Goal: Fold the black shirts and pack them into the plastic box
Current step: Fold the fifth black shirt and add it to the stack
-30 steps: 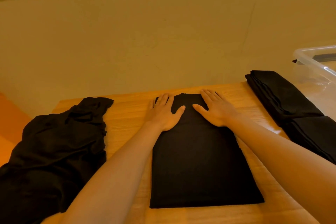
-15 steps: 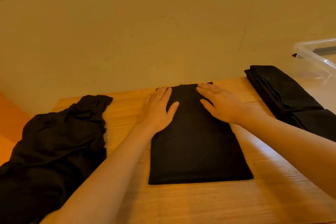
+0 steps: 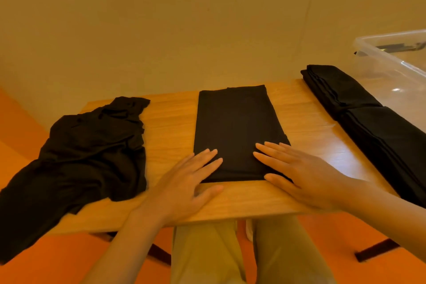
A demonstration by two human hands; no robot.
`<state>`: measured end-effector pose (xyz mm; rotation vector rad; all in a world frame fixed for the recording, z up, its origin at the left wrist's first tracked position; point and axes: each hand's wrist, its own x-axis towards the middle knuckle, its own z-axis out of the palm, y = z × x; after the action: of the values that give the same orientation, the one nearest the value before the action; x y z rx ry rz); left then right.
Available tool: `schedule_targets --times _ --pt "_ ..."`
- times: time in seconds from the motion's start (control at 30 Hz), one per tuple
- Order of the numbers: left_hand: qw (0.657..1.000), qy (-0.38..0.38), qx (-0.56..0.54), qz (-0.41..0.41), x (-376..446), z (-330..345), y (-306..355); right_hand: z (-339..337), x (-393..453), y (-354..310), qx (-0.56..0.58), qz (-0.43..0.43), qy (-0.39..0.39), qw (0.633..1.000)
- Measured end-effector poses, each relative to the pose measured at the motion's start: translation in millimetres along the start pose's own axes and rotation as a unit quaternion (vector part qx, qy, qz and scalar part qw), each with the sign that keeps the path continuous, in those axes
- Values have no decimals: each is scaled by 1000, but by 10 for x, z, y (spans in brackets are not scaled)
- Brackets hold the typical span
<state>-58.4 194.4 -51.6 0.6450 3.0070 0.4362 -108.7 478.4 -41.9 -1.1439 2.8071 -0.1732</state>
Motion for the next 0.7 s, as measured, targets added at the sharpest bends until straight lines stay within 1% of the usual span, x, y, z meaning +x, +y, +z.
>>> schedule_targets --times 0.03,0.1,0.17,0.3,0.4,0.47,0.53,0.6,0.7 --pt "1000 27 -6 14 -61 18 -13 24 -74 -4 -5 -5 7 1000" --pt "994 88 19 56 -161 43 -23 40 -214 -31 -26 -17 6 999" --pt "989 107 49 90 -255 65 1 56 -352 -76 -35 -22 1 999" --pt "980 115 81 143 -464 154 57 207 -591 -134 -67 -49 83 993" --pt "969 163 61 174 -566 219 50 297 -685 -123 -64 -82 125 987" --pt "965 190 40 178 -614 213 67 325 -717 -91 -20 -92 143 985" --pt "965 202 13 168 -649 175 99 326 -745 -65 59 -89 158 982" --pt "967 205 -11 153 -665 130 130 283 -760 -71 135 -77 179 972" --pt "964 223 -82 116 -679 63 168 177 -765 -107 206 -61 219 952"
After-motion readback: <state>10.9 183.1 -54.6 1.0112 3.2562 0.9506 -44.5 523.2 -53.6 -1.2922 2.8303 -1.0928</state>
